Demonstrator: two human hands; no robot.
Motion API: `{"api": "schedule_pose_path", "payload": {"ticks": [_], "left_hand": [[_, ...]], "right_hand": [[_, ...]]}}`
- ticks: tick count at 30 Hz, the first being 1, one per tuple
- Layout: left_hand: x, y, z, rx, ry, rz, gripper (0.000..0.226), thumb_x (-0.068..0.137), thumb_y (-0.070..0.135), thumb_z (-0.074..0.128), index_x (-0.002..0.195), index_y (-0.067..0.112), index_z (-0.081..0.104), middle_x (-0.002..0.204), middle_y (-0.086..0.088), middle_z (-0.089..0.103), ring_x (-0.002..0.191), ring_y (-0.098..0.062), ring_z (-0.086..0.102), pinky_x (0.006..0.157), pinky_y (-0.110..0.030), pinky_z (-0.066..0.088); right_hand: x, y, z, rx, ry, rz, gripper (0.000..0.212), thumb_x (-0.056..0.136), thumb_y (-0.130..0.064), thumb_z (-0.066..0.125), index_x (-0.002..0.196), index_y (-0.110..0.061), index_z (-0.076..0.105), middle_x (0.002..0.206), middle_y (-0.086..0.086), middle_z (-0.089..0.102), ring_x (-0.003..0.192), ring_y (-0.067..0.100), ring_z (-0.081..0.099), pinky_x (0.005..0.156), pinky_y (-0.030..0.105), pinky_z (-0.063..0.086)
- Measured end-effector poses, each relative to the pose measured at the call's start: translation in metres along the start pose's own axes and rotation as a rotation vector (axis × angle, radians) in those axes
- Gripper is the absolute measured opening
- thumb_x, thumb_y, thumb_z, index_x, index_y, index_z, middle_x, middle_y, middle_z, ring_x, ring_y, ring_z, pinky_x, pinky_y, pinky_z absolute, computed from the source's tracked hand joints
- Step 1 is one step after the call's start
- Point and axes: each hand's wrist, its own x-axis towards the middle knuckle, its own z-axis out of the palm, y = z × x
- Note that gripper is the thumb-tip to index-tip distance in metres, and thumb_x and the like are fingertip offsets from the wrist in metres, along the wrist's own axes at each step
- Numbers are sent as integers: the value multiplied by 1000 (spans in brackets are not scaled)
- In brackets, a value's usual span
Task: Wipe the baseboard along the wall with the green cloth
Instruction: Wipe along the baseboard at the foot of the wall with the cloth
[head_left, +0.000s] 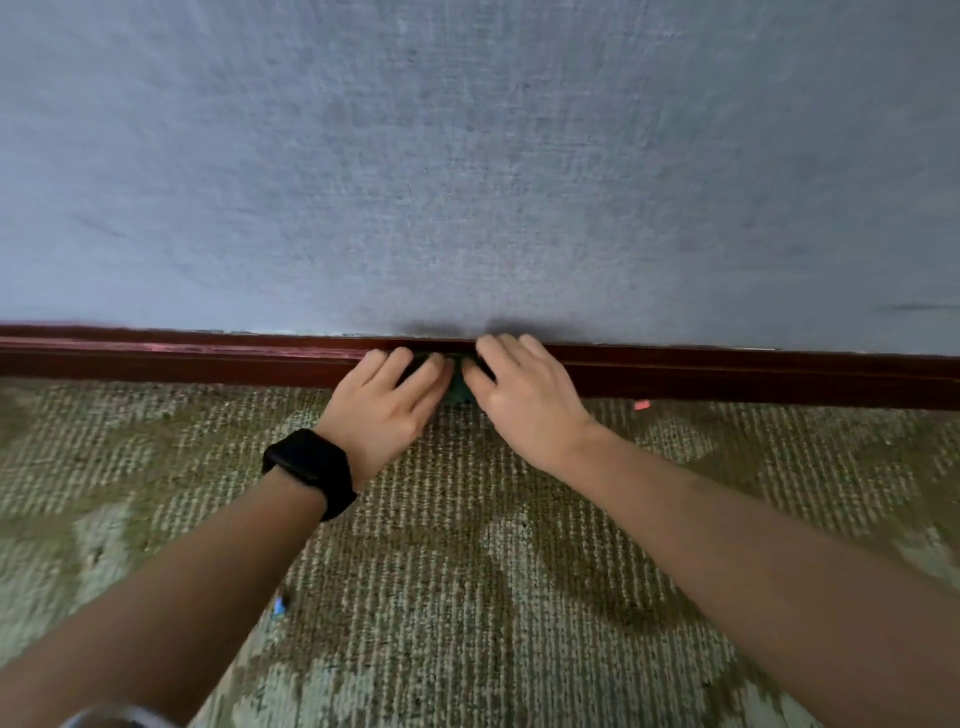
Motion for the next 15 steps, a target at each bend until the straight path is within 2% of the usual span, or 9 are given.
{"api": "schedule_pose_path", "payload": {"ticks": [3, 7, 11, 15], "left_hand": [[3, 4, -1, -28, 22, -55, 46, 98, 2, 27, 97, -1, 72, 92, -14, 71, 80, -28, 42, 59, -34, 44], [7, 15, -2, -60, 12, -156, 34, 88, 3, 40, 97, -2, 72, 93, -14, 71, 82, -28, 41, 60, -35, 45], [7, 14, -5, -79, 0, -173, 35, 87, 2, 40, 100, -2, 71, 94, -15, 71, 83, -27, 41, 62, -36, 43], [13, 15, -7, -72, -1, -136, 35, 87, 1, 40, 100, -1, 71, 93, -13, 70, 81, -27, 46, 65, -35, 33]], "right_hand": [[-1, 6, -4, 9, -10, 1, 28, 57, -7, 83, 83, -5, 74, 75, 9, 65, 68, 22, 63, 63, 27, 49], [-1, 7, -10, 22, -70, 53, 30, 55, -7, 83, 83, -8, 75, 78, 10, 66, 71, 23, 64, 65, 27, 50], [0, 4, -17, 52, -133, 101, 35, 50, -4, 83, 83, -7, 74, 81, 12, 66, 75, 26, 64, 66, 28, 51], [-4, 8, -21, 58, -166, 118, 36, 48, -3, 84, 83, -5, 74, 81, 14, 66, 74, 27, 65, 65, 27, 51]]}}
